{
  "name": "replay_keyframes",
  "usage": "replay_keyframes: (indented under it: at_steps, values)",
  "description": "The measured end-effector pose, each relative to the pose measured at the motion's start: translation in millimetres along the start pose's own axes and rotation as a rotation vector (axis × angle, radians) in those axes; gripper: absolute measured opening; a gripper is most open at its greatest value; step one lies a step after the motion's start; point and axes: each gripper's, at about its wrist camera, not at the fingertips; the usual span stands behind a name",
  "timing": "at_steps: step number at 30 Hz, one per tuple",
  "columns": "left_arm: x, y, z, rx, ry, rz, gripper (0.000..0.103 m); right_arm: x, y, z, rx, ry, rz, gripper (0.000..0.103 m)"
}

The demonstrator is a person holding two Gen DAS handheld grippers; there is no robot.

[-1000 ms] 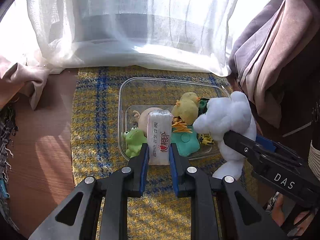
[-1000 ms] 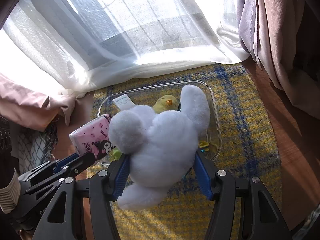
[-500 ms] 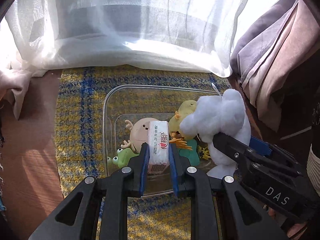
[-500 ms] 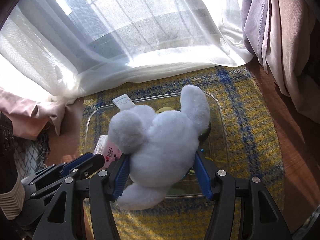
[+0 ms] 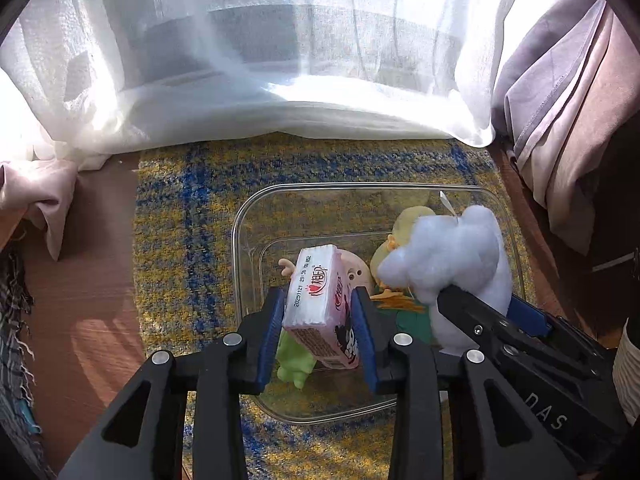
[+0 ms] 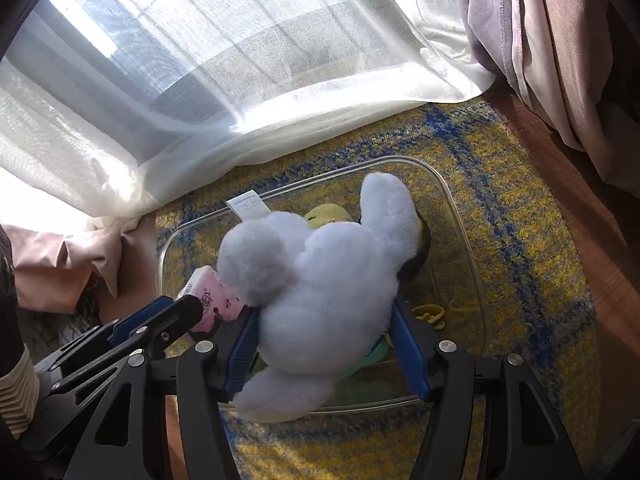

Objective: Organize objects
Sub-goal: 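Open the left gripper to drop the tissue pack in the box while the right releases the bunny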

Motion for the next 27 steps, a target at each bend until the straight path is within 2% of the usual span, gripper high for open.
replay_keyframes:
  at_steps: [3,5,7,8,13,14,15,16,18,19,20,27]
  values:
    - [-0.6,-3.2,4.6,0.009,0.007,0.009,0.054,-1.8,-2.0,0.6,0.014,-0.018,0.021,0.064]
    - [2.2,-3.7,6.7,0.017,-0.015,0.002,0.061,4.3,-3.4,-0.3,0.030,-0.032,0.019,0.065]
    - [6.6,-3.5,5.7,0.018,-0.004,-0.016,0.068,13.1,-3.5,-1.5,0.037,-0.037,0.006,0.067]
    - [8.7,-3.3,4.5,0.013,-0.003,-0.020,0.068,17.5,-3.4,-2.1,0.040,-0.033,0.000,0.070]
    - [24.1,-6.5,-3.4,-0.007,0.011,-0.066,0.069,44.6,-4.5,-8.9,0.058,-0.054,-0.051,0.070]
    - [27.7,-7.9,-5.1,-0.004,0.015,-0.078,0.070,48.8,-4.7,-11.0,0.056,-0.057,-0.056,0.065]
    - [31.5,-9.8,-7.3,-0.005,0.014,-0.094,0.070,52.9,-5.2,-12.5,0.057,-0.067,-0.065,0.053]
    - [35.0,-11.7,-10.3,-0.011,0.010,-0.106,0.070,56.0,-6.1,-13.5,0.063,-0.079,-0.067,0.047]
    - [39.7,-16.1,-16.4,-0.023,0.023,-0.121,0.070,58.3,-10.4,-16.5,0.070,-0.077,-0.055,0.022]
    - [41.5,-18.5,-19.1,-0.030,0.028,-0.129,0.070,57.1,-13.4,-16.5,0.082,-0.078,-0.040,0.017]
    - [42.7,-20.9,-21.7,-0.039,0.032,-0.134,0.070,55.1,-16.4,-16.1,0.092,-0.080,-0.026,0.014]
    - [39.1,-28.3,-17.5,-0.033,0.045,-0.115,0.071,27.7,-29.3,-14.3,0.116,-0.094,0.074,0.013]
Point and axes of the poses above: each gripper's, at about its wrist camera, not at the fingertips, and x roughly against the way its jaws point, z to its left, y to its top, and after that the axes turned 2 degrees about x, right-handed
